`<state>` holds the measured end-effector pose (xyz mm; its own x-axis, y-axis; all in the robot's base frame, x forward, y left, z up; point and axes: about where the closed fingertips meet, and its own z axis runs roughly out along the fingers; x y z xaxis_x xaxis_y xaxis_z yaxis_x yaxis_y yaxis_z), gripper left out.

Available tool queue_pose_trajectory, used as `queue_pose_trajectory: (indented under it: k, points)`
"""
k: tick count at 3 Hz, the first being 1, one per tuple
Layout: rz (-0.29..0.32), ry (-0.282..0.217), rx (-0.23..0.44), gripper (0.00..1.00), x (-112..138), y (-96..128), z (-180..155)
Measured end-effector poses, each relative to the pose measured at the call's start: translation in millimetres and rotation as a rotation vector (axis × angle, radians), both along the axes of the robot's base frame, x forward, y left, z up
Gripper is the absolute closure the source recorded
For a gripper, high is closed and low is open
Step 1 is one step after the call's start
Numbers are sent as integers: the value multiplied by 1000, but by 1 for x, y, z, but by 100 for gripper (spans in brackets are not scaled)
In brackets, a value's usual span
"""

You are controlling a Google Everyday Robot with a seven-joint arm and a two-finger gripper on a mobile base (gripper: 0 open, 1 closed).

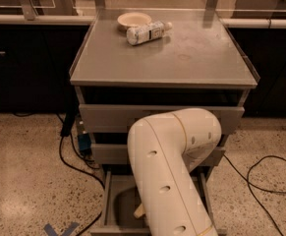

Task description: Pick 7up can from bottom drawer and place on counter

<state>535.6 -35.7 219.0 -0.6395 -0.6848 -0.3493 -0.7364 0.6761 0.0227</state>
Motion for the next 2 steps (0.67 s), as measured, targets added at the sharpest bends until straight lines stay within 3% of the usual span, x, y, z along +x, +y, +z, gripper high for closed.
queue_pose_trajectory:
  k: [2]
  points:
    - [-86,40,25,0,9,8,-44]
